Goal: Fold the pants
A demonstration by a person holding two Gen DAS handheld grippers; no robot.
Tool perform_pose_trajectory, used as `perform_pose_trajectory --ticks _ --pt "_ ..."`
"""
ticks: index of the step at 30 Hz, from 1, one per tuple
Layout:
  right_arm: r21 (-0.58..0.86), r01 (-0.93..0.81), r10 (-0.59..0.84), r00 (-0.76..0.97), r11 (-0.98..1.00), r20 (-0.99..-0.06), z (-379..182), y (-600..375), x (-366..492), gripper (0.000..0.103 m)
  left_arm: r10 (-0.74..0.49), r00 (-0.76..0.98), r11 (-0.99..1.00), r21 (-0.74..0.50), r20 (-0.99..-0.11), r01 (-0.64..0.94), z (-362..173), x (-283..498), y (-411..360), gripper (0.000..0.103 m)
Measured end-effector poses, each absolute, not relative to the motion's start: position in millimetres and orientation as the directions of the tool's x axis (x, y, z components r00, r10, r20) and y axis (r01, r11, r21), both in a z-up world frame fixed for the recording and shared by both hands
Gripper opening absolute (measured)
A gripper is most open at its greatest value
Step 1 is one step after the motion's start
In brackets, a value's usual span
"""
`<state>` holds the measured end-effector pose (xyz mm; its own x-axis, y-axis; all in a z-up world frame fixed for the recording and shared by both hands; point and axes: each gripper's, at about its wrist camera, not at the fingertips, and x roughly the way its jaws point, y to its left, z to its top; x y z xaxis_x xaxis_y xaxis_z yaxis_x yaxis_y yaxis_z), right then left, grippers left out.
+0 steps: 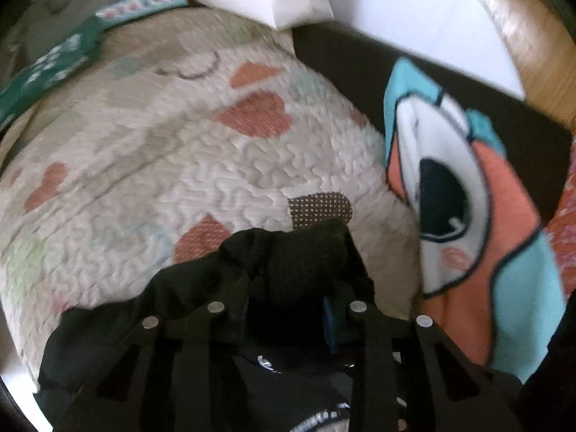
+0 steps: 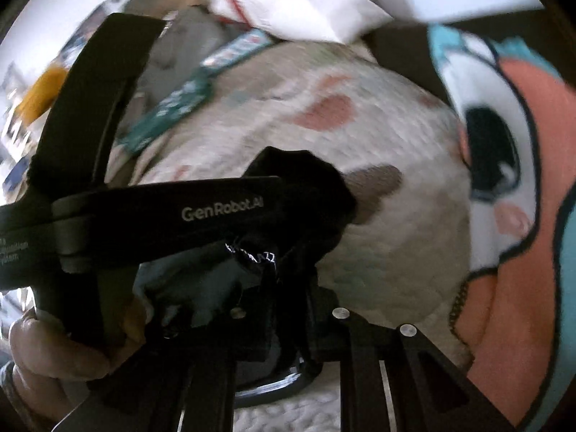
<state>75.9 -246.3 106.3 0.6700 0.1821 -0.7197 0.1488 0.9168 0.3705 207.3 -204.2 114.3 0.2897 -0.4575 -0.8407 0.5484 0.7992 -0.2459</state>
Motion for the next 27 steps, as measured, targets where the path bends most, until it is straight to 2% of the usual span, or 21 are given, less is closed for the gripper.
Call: perform_pose_trajectory --ticks 5,9,15,20,25,26,27 --pt "0.338 -0.033 0.271 0.674 0.941 -0.688 141.1 -190.0 67.3 0.016 -0.509 0.362 0.831 -0.336 -0.781 0.444 146.8 190.5 -131.5 0.029" --pt "0.305 -0.17 0.341 0.636 0.937 -0.692 153.5 -139.8 69.6 0.016 -0.541 0.411 0.839 -0.435 -0.734 0.327 152.6 178.6 -59.2 0.029" --pt "0.193 -0.36 0.372 0.534 0.913 -0.759 134.2 -58.1 73.4 0.016 -0.557 0.456 0.81 -0.576 -0.694 0.113 112.4 154.4 44.4 0.029" --pt "0.106 -0.453 0.337 0.467 0.885 -0.817 100.6 -15.8 73.1 0.016 -0.546 0.45 0.793 -0.609 -0.707 0.004 73.3 145.4 89.0 0.03" --pt "0.025 -0.517 0.287 0.434 0.856 -0.854 73.8 2.2 70.2 0.021 -0.546 0.449 0.778 -0.627 -0.707 -0.041 60.8 144.0 113.8 0.041" --pt "0.018 -0.528 0.286 0.43 0.849 -0.856 71.8 2.4 68.4 0.026 -0.55 0.452 0.775 -0.631 -0.703 -0.04 61.2 143.1 118.4 0.047" --pt "0.019 -0.542 0.292 0.422 0.84 -0.858 69.6 3.2 65.4 0.034 -0.553 0.456 0.767 -0.64 -0.697 -0.047 61.3 141.9 125.4 0.053"
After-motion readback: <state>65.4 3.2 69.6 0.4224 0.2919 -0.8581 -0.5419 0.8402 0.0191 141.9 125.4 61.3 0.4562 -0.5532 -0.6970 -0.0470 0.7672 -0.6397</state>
